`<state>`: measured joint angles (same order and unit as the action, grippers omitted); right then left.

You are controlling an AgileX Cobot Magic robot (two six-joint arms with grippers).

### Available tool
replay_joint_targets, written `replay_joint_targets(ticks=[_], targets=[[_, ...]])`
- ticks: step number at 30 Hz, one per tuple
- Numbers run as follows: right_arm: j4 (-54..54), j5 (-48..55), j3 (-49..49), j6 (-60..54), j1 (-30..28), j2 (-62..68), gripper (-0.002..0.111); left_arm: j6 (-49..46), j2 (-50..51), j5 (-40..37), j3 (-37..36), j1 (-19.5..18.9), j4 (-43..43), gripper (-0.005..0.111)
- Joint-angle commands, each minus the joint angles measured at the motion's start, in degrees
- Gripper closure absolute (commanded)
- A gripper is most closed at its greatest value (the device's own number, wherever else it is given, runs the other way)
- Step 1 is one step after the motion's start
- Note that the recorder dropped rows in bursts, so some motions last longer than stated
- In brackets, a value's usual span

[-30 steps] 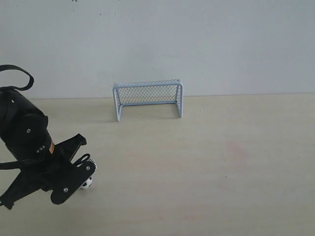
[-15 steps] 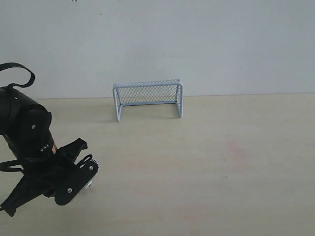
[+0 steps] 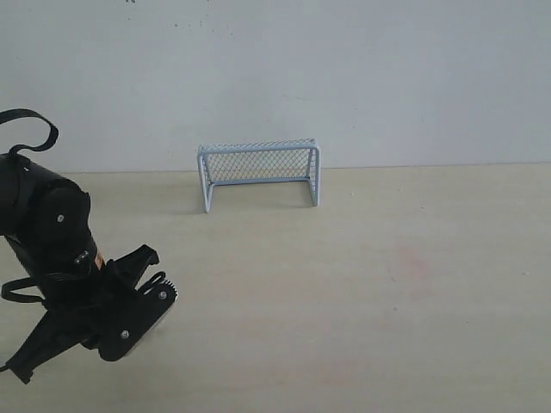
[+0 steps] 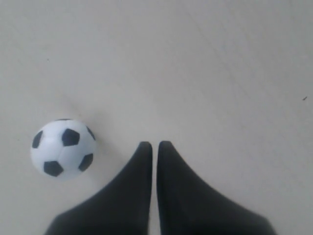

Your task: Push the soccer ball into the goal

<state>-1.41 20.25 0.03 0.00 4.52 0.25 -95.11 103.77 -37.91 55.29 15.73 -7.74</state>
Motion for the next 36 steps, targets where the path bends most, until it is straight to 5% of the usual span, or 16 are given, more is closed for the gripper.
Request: replay_joint_targets(ticks=[1, 4, 6, 10, 13, 17, 22, 30, 36], targets=[[0.2, -0.7, 0.0, 0.0, 0.0, -0.2, 0.108, -0.5, 1.1, 0.4, 0.4, 0.3, 0.9, 0.102], [0.2, -0.7, 0.0, 0.0, 0.0, -0.2, 0.108, -0.6, 2.7, 4.2, 0.4, 0.3, -0.1, 0.102], [0.2, -0.7, 0.0, 0.0, 0.0, -0.2, 0.108, -2.4, 3.8, 15.4, 0.7, 0.6, -7.5, 0.102], [0.2, -0.7, 0.0, 0.0, 0.0, -0.2, 0.108, 25.7, 1.6, 38.5, 6.9, 2.2, -16.2, 0.102], [0.2, -0.7, 0.0, 0.0, 0.0, -0.2, 0.108, 40.0, -5.4, 44.2, 10.8, 2.7, -14.2, 0.102], [0.2, -0.7, 0.0, 0.0, 0.0, -0.2, 0.108, 40.3, -14.6, 40.4, 11.2, 2.8, -12.6, 0.102], [0.2, -0.7, 0.0, 0.0, 0.0, -0.2, 0.108, 41.4, -23.7, 25.5, 11.2, 2.7, -12.6, 0.102], [0.2, -0.7, 0.0, 0.0, 0.0, -0.2, 0.108, 57.7, -34.7, 5.1, 8.4, 2.7, -12.6, 0.102], [0.2, -0.7, 0.0, 0.0, 0.0, -0.2, 0.108, 77.0, -46.5, 5.1, -0.7, 2.7, -11.7, 0.102]])
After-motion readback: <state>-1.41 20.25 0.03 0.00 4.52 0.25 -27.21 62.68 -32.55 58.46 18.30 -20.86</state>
